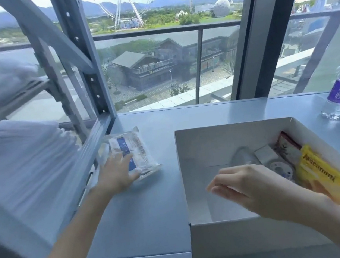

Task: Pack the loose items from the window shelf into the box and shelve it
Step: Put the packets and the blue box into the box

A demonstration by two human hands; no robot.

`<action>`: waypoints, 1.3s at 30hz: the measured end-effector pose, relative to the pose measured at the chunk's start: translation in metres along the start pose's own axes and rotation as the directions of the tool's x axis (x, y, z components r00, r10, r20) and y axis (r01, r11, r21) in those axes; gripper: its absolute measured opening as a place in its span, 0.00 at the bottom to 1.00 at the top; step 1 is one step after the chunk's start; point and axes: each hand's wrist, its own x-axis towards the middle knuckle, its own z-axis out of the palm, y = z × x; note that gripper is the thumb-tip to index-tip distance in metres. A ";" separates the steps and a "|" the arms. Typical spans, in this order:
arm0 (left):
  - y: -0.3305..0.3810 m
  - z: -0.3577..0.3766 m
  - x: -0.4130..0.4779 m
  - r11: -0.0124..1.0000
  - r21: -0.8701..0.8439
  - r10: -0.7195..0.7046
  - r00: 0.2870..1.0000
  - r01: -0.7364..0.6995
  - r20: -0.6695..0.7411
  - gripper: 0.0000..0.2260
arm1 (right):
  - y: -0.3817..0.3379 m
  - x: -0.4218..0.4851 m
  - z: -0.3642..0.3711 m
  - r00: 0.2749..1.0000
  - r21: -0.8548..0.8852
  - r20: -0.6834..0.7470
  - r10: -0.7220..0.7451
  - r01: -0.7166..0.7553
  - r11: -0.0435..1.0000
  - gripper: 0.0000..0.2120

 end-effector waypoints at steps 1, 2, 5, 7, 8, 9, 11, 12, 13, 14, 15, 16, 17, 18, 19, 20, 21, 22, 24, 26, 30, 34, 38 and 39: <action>-0.002 0.008 -0.001 1.000 0.009 -0.002 0.998 0.001 0.064 0.29 | -0.003 -0.001 0.001 1.000 0.011 0.008 0.016 -0.016 1.000 0.33; -0.003 0.015 -0.003 1.000 -0.011 0.003 0.994 -0.002 0.112 0.30 | -0.005 -0.004 0.001 1.000 0.008 0.001 0.026 -0.026 1.000 0.36; 0.001 0.028 -0.007 0.995 -0.088 0.063 0.989 -0.051 0.135 0.31 | -0.015 -0.014 0.001 1.000 -0.004 -0.012 0.020 -0.020 1.000 0.39; 0.010 0.031 -0.007 0.988 -0.104 0.125 0.984 -0.113 0.124 0.30 | -0.022 -0.021 0.007 0.992 -0.083 -0.075 -0.102 0.095 0.992 0.30; 0.016 0.032 -0.006 0.984 -0.104 0.160 0.979 -0.147 0.125 0.30 | -0.024 -0.024 0.010 0.981 -0.175 -0.113 -0.160 0.138 0.975 0.25; 0.022 0.033 -0.005 0.980 -0.101 0.183 0.975 -0.171 0.125 0.30 | -0.024 -0.025 0.011 0.968 -0.249 -0.144 -0.204 0.164 0.955 0.23; 0.033 0.034 -0.004 0.979 -0.099 0.188 0.976 -0.178 0.108 0.30 | -0.017 -0.024 0.012 0.944 -0.316 -0.149 -0.293 0.236 0.919 0.21; 0.036 0.035 -0.003 0.980 -0.100 0.179 0.979 -0.170 0.096 0.31 | -0.011 -0.024 0.009 0.931 -0.327 -0.132 -0.341 0.284 0.901 0.20; 0.038 0.035 -0.002 0.981 -0.097 0.175 0.980 -0.166 0.090 0.32 | -0.004 -0.026 0.007 0.921 -0.327 -0.112 -0.373 0.320 0.889 0.20; 0.040 0.037 -0.001 0.981 -0.090 0.178 0.980 -0.170 0.091 0.32 | 0.003 -0.030 0.003 0.916 -0.314 -0.093 -0.390 0.345 0.885 0.19; 0.041 0.038 0.000 0.979 -0.091 0.189 0.978 -0.180 0.090 0.33 | 0.010 -0.035 -0.001 0.909 -0.296 -0.083 -0.408 0.369 0.881 0.19; 0.041 0.037 0.001 0.975 -0.104 0.204 0.975 -0.195 0.090 0.33 | 0.016 -0.041 -0.005 0.905 -0.261 -0.071 -0.419 0.389 0.884 0.18; 0.039 0.037 0.003 0.969 -0.131 0.223 0.970 -0.210 0.095 0.33 | 0.022 -0.046 -0.010 0.904 -0.215 -0.061 -0.424 0.403 0.890 0.18; 0.037 0.035 0.005 0.961 -0.174 0.237 0.966 -0.217 0.103 0.33 | 0.027 -0.052 -0.015 0.904 -0.175 -0.051 -0.424 0.410 0.895 0.18; 0.034 0.033 0.009 0.948 -0.247 0.233 0.967 -0.202 0.102 0.33 | 0.032 -0.055 -0.020 0.907 -0.148 -0.039 -0.418 0.409 0.900 0.18; 0.033 0.031 0.013 0.922 -0.345 0.216 0.973 -0.174 0.086 0.31 | 0.037 -0.057 -0.024 0.913 -0.134 -0.024 -0.408 0.401 0.906 0.19; 0.033 0.030 0.018 0.885 -0.441 0.191 0.980 -0.148 0.054 0.28 | 0.042 -0.057 -0.027 0.919 -0.132 -0.014 -0.394 0.389 0.912 0.20; 0.034 0.030 0.023 0.849 -0.509 0.158 0.987 -0.138 -0.006 0.22 | 0.047 -0.058 -0.027 0.926 -0.142 -0.006 -0.377 0.372 0.917 0.20; 0.038 0.033 0.033 0.834 -0.542 0.029 0.989 -0.105 -0.148 0.11 | 0.057 -0.061 -0.026 0.943 -0.168 0.005 -0.334 0.330 0.929 0.20; 0.042 0.037 0.042 0.860 -0.509 -0.130 0.972 0.011 -0.198 0.10 | 0.069 -0.065 -0.029 0.958 -0.186 -0.010 -0.287 0.281 0.942 0.19; 0.042 0.039 0.061 0.858 -0.467 -0.258 0.966 0.214 -0.031 0.31 | 0.094 -0.079 -0.039 0.979 -0.204 0.003 -0.203 0.199 0.958 0.17; 0.048 0.021 0.064 0.717 -0.653 -0.235 0.966 0.245 0.104 0.22 | 0.110 -0.096 -0.050 1.000 -0.112 0.028 -0.012 0.015 0.994 0.10; 0.046 0.018 0.056 0.358 -0.891 -0.124 0.960 0.281 0.253 0.09 | 0.134 -0.135 -0.056 0.971 0.056 -0.099 0.219 -0.214 0.975 0.07; 0.047 0.015 0.055 0.298 -0.914 -0.096 0.961 0.277 0.260 0.10 | 0.140 -0.145 -0.059 0.959 0.064 -0.124 0.256 -0.250 0.966 0.07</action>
